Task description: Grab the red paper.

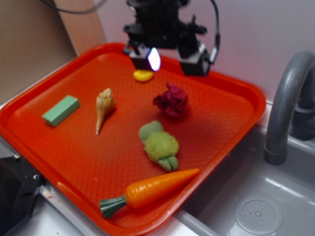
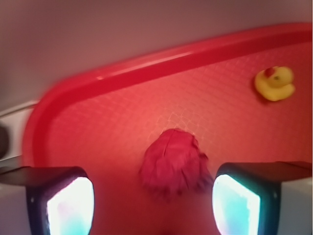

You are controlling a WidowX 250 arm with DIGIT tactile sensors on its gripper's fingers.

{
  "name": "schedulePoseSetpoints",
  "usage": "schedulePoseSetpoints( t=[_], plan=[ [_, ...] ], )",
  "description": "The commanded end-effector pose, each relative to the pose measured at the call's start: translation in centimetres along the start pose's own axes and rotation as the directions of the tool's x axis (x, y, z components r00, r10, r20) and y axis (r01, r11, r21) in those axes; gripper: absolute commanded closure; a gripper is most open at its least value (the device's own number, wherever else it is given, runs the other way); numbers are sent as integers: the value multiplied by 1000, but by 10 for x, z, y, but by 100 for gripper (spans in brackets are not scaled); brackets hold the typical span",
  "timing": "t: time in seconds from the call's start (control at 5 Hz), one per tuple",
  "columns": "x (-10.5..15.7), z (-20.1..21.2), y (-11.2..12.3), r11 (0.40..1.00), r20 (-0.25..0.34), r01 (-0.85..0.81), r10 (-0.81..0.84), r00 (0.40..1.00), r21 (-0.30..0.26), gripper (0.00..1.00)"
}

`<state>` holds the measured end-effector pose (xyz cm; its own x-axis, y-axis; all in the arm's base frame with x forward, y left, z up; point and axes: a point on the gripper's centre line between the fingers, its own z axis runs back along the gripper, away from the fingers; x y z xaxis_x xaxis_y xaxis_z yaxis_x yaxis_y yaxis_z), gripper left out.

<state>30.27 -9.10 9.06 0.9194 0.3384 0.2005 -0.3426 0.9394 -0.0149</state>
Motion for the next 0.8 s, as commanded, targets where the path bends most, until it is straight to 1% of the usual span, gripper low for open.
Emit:
schedulePoseSetpoints(
  t=[0.0,0.2,0.4,0.6],
  plan=[
    [19,-11,5,1000,75,-1,1,997,4,0],
    [2,-28,13,1000,-79,2,-4,997,-19,0],
    [-15,-41,23,998,-196,13,-24,980,-61,100],
    [-18,-39,26,998,-151,41,-49,987,-53,100]
  ],
)
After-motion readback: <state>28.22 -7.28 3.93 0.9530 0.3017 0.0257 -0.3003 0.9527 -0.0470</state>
